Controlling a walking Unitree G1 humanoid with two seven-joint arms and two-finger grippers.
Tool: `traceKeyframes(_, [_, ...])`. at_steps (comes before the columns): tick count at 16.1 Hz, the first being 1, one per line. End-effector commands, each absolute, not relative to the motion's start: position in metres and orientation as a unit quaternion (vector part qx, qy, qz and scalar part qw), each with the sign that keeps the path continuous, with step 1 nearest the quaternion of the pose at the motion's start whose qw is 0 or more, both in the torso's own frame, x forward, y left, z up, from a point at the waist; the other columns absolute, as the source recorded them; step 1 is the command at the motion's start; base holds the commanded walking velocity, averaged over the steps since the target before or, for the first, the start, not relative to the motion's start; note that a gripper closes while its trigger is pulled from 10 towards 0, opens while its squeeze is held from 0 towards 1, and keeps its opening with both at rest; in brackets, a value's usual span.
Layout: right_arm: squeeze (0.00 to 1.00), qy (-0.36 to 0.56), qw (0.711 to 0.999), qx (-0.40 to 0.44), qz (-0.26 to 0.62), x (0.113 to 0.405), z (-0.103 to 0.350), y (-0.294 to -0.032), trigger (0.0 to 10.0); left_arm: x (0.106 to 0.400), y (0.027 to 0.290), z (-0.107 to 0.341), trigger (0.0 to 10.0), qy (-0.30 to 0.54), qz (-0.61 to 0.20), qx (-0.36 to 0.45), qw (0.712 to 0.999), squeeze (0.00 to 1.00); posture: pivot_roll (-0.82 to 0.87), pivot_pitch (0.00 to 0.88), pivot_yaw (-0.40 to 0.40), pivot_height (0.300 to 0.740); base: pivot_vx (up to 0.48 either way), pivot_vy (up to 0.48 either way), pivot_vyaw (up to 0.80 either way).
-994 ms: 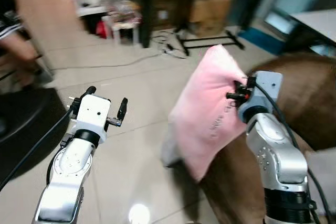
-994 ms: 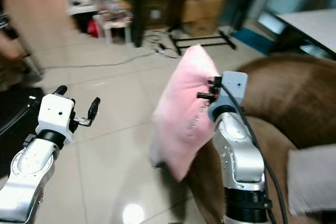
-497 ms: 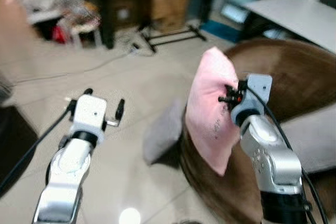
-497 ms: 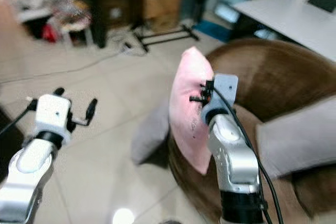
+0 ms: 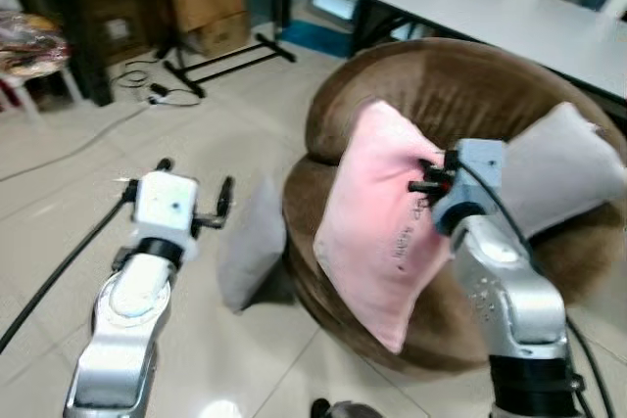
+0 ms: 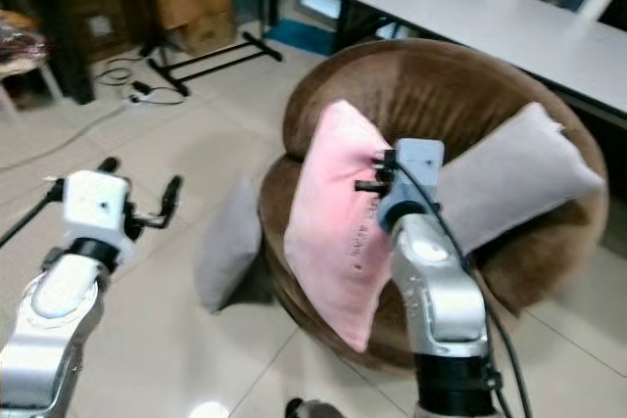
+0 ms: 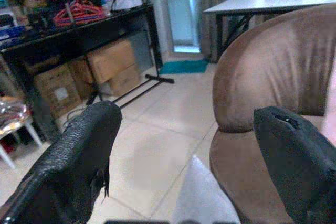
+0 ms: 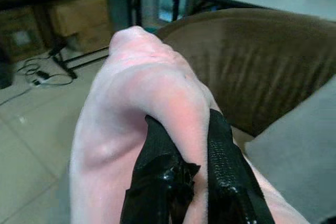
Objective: Move the pillow to the sofa from floor
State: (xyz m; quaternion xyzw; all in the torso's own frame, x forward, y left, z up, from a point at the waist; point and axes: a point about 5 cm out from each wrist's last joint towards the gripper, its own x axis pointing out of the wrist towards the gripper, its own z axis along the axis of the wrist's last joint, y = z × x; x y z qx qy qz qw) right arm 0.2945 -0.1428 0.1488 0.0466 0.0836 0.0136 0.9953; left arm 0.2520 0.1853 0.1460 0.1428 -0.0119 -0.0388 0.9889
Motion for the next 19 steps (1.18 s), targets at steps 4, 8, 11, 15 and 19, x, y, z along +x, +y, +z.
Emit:
traceKeyframes(4, [0.00,0.050,0.998,0.031,0.034,0.295,0.162,-0.137,10.0,0.251,0.186,0.146,10.0,-0.013,-0.041,0.139,0.989,0.00,0.01,0.000,-0.065,0.740,0.000,0.000,-0.53])
traceKeyframes(8, [0.00,0.042,0.997,0.032,0.047,0.295,0.164,-0.134,10.0,0.249,0.185,0.147,10.0,-0.017,-0.044,0.135,0.990,0.00,0.02,0.000,-0.077,0.740,0.067,0.000,0.00])
traceKeyframes(11, [0.00,0.040,0.997,0.031,0.061,0.296,0.165,-0.129,10.0,0.247,0.187,0.147,10.0,-0.018,-0.041,0.136,0.990,0.00,0.03,0.000,-0.086,0.740,0.273,0.000,0.00])
traceKeyframes(15, [0.00,0.038,0.997,0.032,0.061,0.296,0.165,-0.128,10.0,0.247,0.190,0.149,10.0,-0.020,-0.039,0.139,0.989,0.00,0.04,0.000,-0.084,0.740,0.304,0.000,0.00])
traceKeyframes(19, [0.00,0.046,0.997,0.043,0.049,0.297,0.162,-0.131,10.0,0.249,0.188,0.149,10.0,-0.022,-0.045,0.141,0.989,0.00,0.03,0.000,-0.076,0.740,0.322,0.000,-0.60])
